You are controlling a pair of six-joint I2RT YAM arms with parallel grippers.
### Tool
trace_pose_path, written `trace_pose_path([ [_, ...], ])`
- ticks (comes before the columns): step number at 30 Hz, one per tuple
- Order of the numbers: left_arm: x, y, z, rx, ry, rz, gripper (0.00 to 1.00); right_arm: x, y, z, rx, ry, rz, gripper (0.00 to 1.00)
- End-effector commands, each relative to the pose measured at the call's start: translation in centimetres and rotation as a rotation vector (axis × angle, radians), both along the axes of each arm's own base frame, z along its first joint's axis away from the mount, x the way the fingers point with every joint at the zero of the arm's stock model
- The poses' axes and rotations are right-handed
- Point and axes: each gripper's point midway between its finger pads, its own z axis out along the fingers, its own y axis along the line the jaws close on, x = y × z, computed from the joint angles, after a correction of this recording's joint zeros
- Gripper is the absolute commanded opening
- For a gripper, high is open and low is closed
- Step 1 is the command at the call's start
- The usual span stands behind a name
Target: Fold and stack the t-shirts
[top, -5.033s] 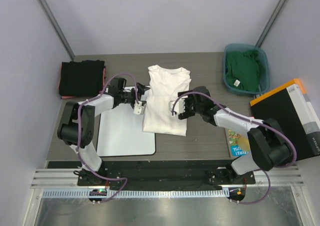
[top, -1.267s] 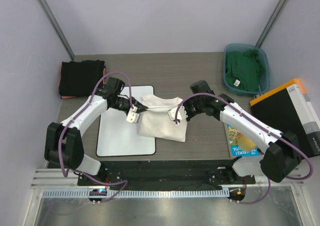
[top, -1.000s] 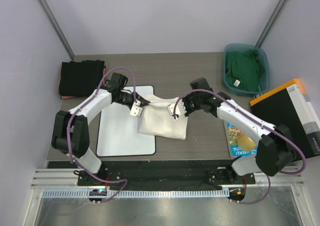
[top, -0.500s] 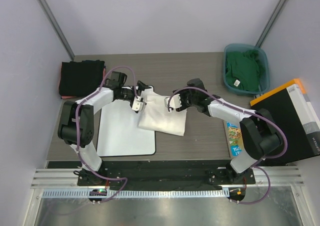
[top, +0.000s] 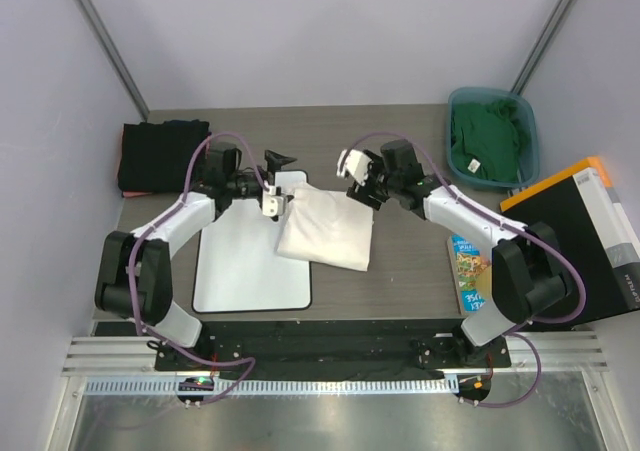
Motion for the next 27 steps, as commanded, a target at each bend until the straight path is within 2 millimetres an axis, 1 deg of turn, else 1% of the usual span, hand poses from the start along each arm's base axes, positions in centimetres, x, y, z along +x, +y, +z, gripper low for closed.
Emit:
trace_pose_path([
  [1, -4.9, -0.5, 0.3, -0.029, 0.311, -0.075, 0.96, -6.6, -0.2, -3.1, 0.352, 0.546, -0.255, 0.76],
  [2, -5.6, -0.8, -0.5, 0.001, 0.334, -0.088, 0.94, -7.2, -0.3, -3.6, 0.381, 0.596, -0.283, 0.76],
  [3, -6.3, -0.8, -1.4, 0.032, 0.353, -0.096, 0.91, -8.3, -0.4, -4.8, 0.421, 0.673, -0.339, 0.77],
  [4, -7.5, -0.6, -2.8, 0.087, 0.342, -0.135, 0.86, -8.3, -1.0, -5.3, 0.448, 0.699, -0.379, 0.78],
  [5, -8.4, -1.0, -3.6, 0.127, 0.326, -0.169, 0.76, -8.4, -1.3, -5.7, 0.469, 0.720, -0.411, 0.79],
  [6, -9.0, -0.4, -5.5, 0.201, 0.316, -0.161, 0.52, -8.5, -1.4, -6.1, 0.514, 0.757, -0.463, 0.80],
  [7, -9.1, -0.5, -6.0, 0.235, 0.255, -0.186, 0.43, -7.9, -2.3, -6.3, 0.551, 0.769, -0.504, 0.80],
  [8, -9.8, -0.6, -6.9, 0.266, 0.243, -0.204, 0.37, -7.6, -2.3, -6.2, 0.592, 0.792, -0.531, 0.80],
  [9, -9.8, -0.6, -7.2, 0.282, 0.225, -0.210, 0.34, -6.9, -2.6, -6.3, 0.635, 0.795, -0.552, 0.80],
  [10, -9.7, -0.7, -7.4, 0.296, 0.211, -0.213, 0.33, -6.6, -2.6, -6.2, 0.690, 0.830, -0.593, 0.80],
  [11, -9.4, -0.9, -7.4, 0.302, 0.215, -0.209, 0.33, -6.0, -3.2, -6.2, 0.724, 0.831, -0.616, 0.80],
  [13, -8.4, -0.9, -7.2, 0.308, 0.246, -0.171, 0.33, -5.4, -3.0, -5.8, 0.741, 0.820, -0.604, 0.80],
  [14, -7.4, -1.0, -6.7, 0.297, 0.300, -0.118, 0.34, -5.4, -3.0, -5.7, 0.738, 0.820, -0.601, 0.80],
  [15, -6.9, -0.9, -6.4, 0.299, 0.311, -0.099, 0.36, -5.0, -3.0, -5.4, 0.740, 0.811, -0.596, 0.80],
  [16, -7.2, -0.7, -6.3, 0.301, 0.353, -0.093, 0.37, -4.9, -3.1, -5.2, 0.736, 0.801, -0.589, 0.80],
  [17, -6.7, -0.7, -5.4, 0.272, 0.383, -0.065, 0.36, -4.7, -3.1, -4.9, 0.737, 0.795, -0.584, 0.79],
  [18, -6.8, -0.7, -5.1, 0.254, 0.400, -0.063, 0.26, -4.6, -2.9, -4.3, 0.742, 0.787, -0.562, 0.76],
  [19, -7.0, -0.7, -4.8, 0.240, 0.418, -0.063, 0.12, -4.6, -2.8, -3.8, 0.746, 0.782, -0.537, 0.72],
  [20, -7.2, -0.8, -4.6, 0.225, 0.431, -0.063, 0.00, -4.6, -2.6, -3.4, 0.743, 0.770, -0.510, 0.65],
  [22, -7.5, -0.9, -4.7, 0.202, 0.508, -0.035, 0.00, -4.6, -2.0, -1.9, 0.753, 0.753, -0.441, 0.56],
  [23, -7.7, -0.9, -4.9, 0.195, 0.540, -0.025, 0.00, -4.3, -1.8, -1.1, 0.751, 0.732, -0.415, 0.55],
  [24, -7.6, -0.8, -5.4, 0.187, 0.586, 0.000, 0.00, -4.3, -1.7, -0.7, 0.743, 0.720, -0.398, 0.55],
  [27, -7.0, -0.5, -6.4, 0.155, 0.679, 0.062, 0.00, -5.0, -1.2, 0.4, 0.652, 0.649, -0.267, 0.57],
])
